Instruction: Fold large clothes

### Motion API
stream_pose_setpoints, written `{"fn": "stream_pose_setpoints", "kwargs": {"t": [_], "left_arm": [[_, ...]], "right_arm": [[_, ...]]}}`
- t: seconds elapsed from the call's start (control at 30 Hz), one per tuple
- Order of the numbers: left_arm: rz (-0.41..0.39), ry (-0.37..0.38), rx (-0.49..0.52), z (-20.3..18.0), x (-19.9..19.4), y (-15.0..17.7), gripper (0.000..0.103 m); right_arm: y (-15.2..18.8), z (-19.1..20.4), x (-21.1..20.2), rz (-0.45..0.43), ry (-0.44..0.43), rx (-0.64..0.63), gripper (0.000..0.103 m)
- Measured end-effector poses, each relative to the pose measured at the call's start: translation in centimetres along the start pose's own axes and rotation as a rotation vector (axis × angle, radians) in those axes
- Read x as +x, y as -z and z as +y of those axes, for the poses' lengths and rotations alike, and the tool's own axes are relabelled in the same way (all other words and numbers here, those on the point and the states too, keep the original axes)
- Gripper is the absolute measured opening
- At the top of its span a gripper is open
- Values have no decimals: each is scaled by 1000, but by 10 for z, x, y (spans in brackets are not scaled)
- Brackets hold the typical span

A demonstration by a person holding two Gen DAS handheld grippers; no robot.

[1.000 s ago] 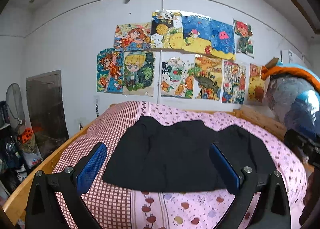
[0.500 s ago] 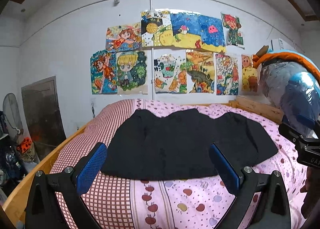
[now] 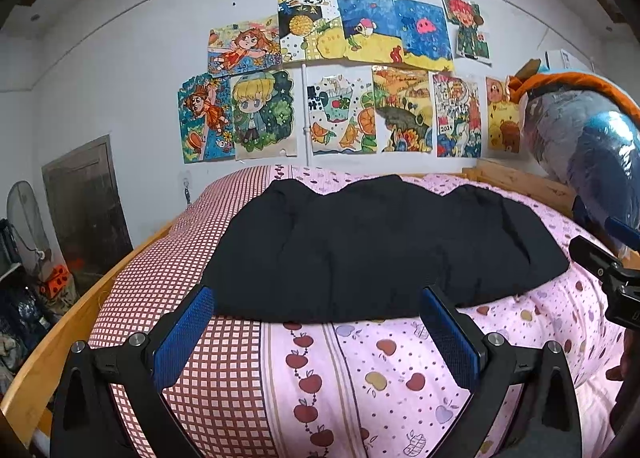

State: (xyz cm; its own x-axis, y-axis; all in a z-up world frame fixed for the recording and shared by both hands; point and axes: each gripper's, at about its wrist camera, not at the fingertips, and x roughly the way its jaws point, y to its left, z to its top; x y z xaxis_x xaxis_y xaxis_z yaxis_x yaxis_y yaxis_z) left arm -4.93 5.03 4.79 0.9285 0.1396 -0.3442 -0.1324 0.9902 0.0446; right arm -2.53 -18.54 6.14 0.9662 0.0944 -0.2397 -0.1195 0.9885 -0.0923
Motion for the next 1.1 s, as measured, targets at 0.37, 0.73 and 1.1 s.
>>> {"fn": "stream_pose_setpoints", "kwargs": {"t": [0.37, 0.73, 1.1], "left_arm": [[-10, -10, 63, -8, -2, 10, 103], [21, -18, 64, -8, 2, 13, 103], [51, -41, 91, -10, 9, 18, 103]], "right_arm": [[12, 5, 7, 55, -14, -23, 101], [19, 3, 19, 128, -7, 1, 101], [23, 9, 23, 163, -16, -5, 101]]}}
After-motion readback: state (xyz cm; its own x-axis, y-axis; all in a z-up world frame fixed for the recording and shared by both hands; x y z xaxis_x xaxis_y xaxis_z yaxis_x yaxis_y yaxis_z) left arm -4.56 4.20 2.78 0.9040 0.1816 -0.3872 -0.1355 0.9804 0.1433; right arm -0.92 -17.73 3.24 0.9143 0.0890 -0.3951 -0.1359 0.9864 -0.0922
